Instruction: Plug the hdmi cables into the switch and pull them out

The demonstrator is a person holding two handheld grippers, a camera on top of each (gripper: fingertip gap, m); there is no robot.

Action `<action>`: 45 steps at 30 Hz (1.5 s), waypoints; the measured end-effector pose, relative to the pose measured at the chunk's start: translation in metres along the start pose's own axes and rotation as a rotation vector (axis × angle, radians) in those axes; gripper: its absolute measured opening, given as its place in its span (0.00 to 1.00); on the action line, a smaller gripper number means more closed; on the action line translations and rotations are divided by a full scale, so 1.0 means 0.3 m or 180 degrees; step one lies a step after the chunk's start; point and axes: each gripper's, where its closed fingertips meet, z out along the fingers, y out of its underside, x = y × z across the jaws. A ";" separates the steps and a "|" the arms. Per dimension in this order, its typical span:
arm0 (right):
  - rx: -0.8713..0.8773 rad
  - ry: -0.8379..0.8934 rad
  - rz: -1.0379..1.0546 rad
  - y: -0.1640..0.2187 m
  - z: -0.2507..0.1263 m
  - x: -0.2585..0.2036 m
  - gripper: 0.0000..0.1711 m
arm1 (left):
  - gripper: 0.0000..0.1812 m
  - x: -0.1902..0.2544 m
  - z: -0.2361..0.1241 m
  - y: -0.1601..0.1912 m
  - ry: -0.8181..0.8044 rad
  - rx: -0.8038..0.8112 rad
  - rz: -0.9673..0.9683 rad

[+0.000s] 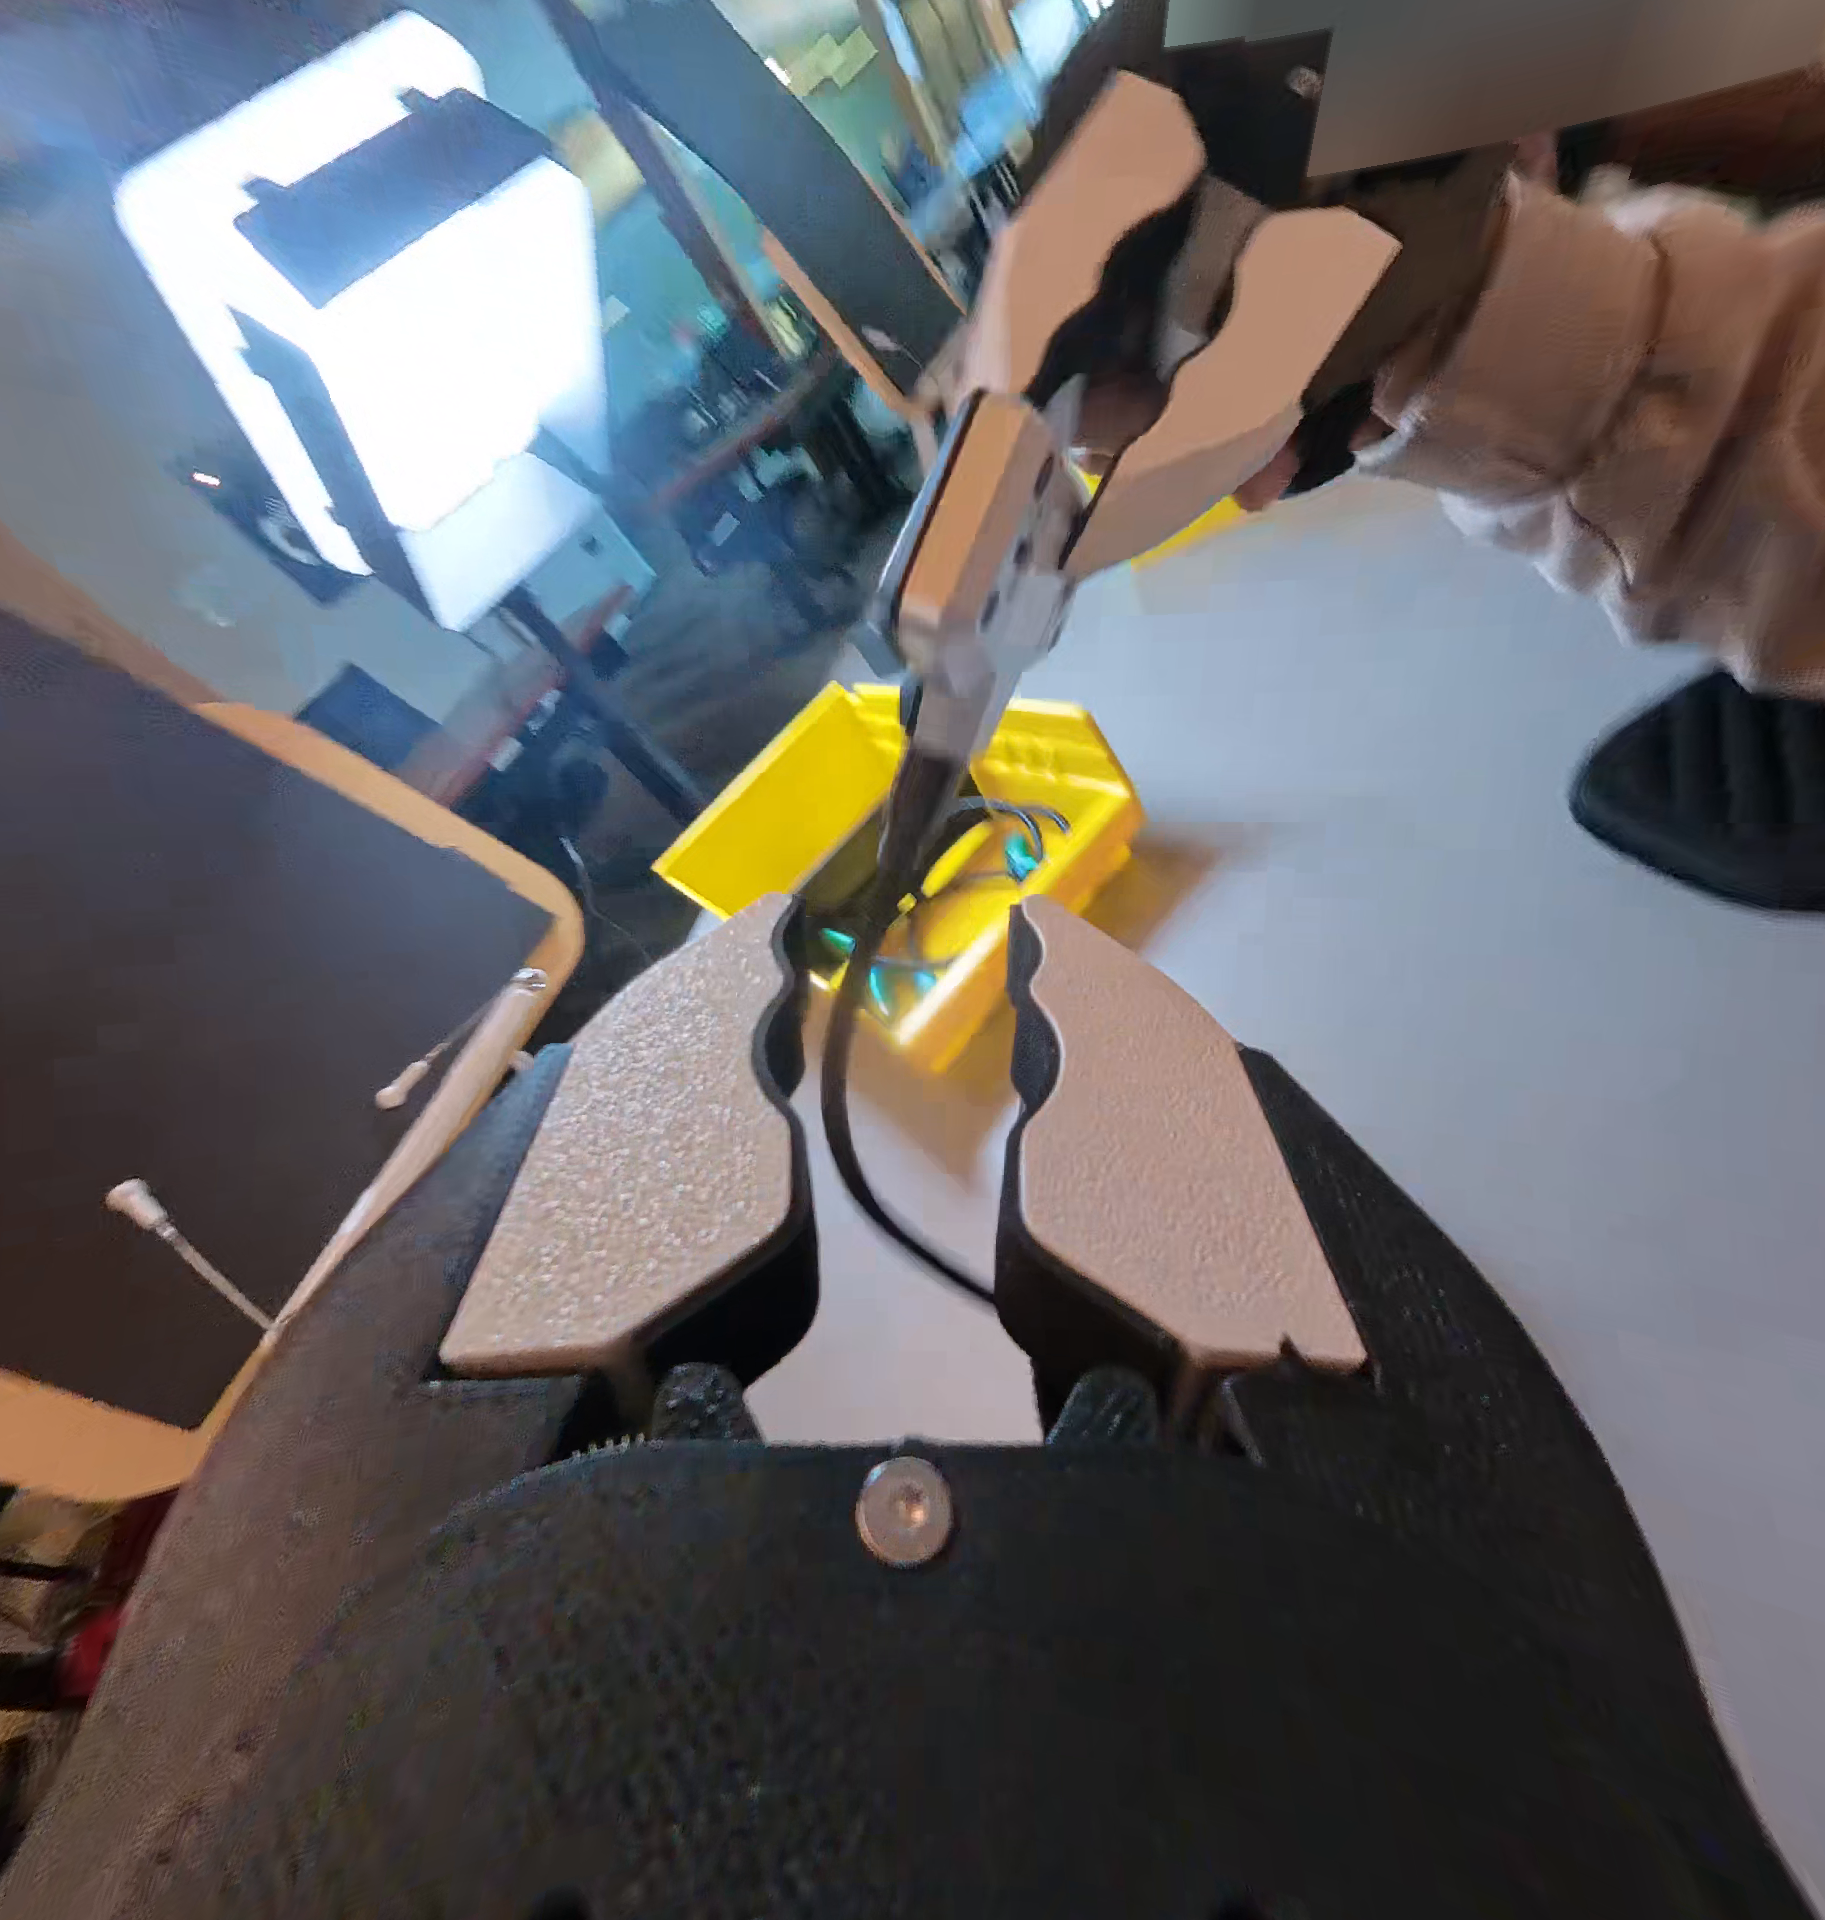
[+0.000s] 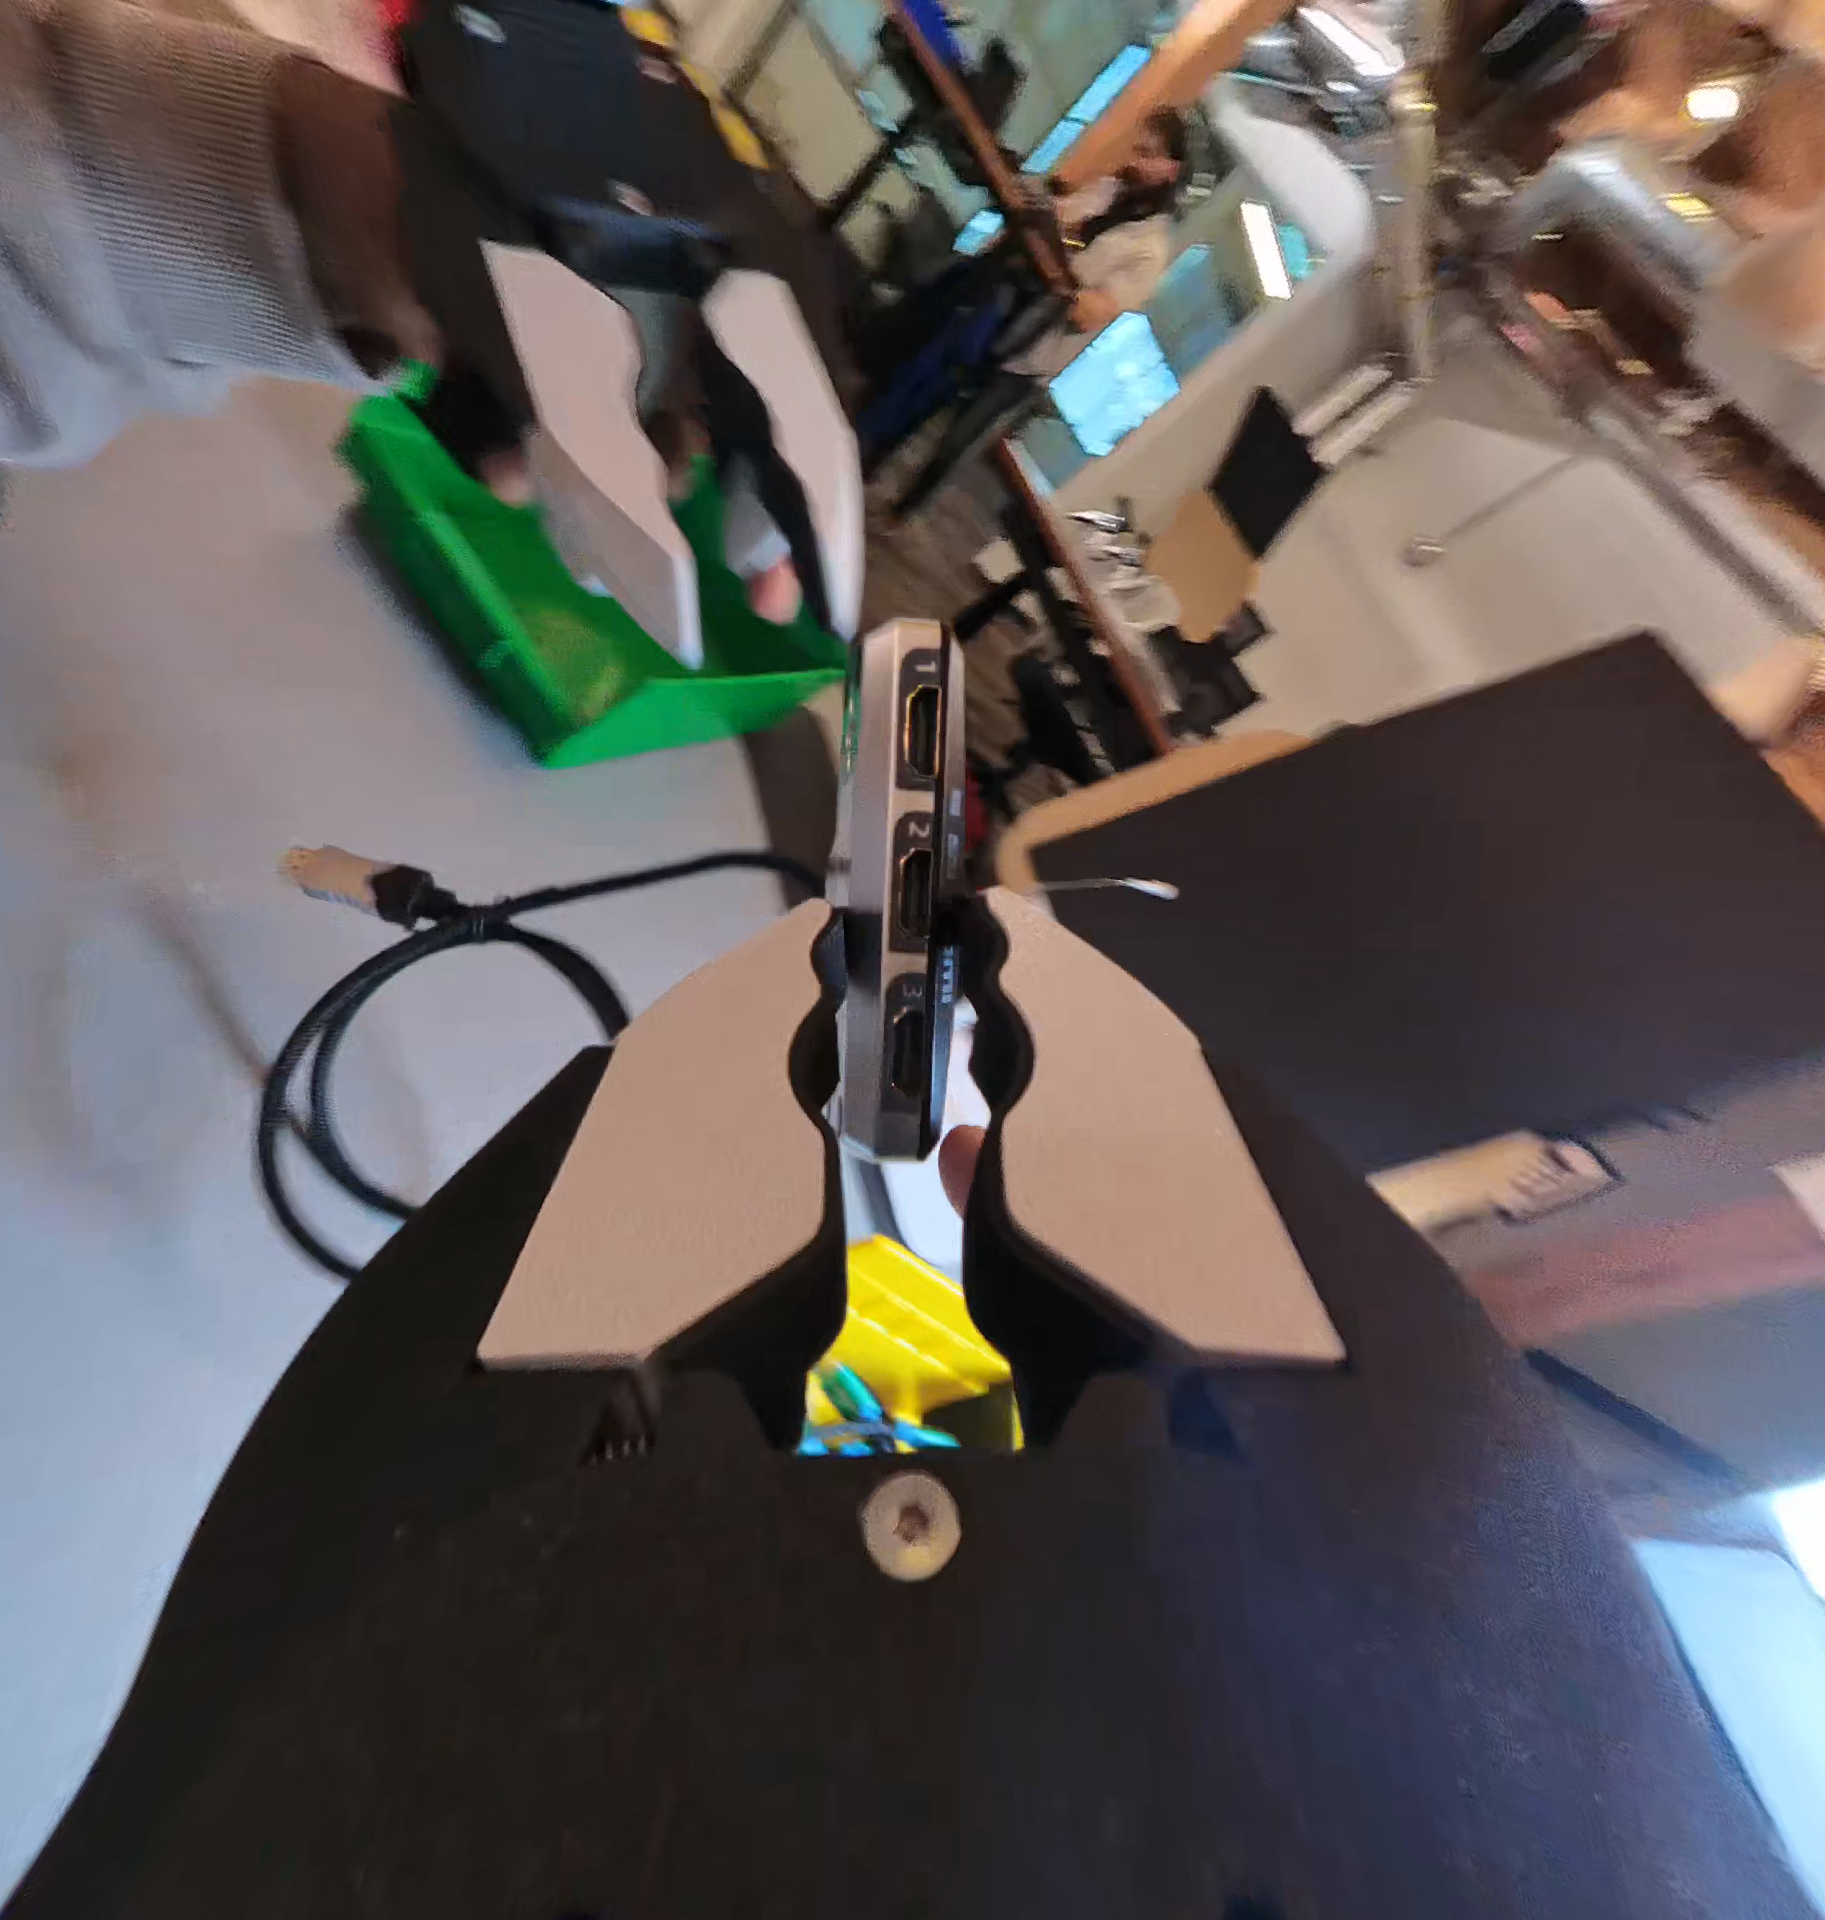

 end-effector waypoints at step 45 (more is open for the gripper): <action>-0.1682 0.0659 0.1553 0.812 -0.138 0.324 0.26 | 0.30 -0.237 -0.159 0.255 -0.0675 -0.0781 -0.0609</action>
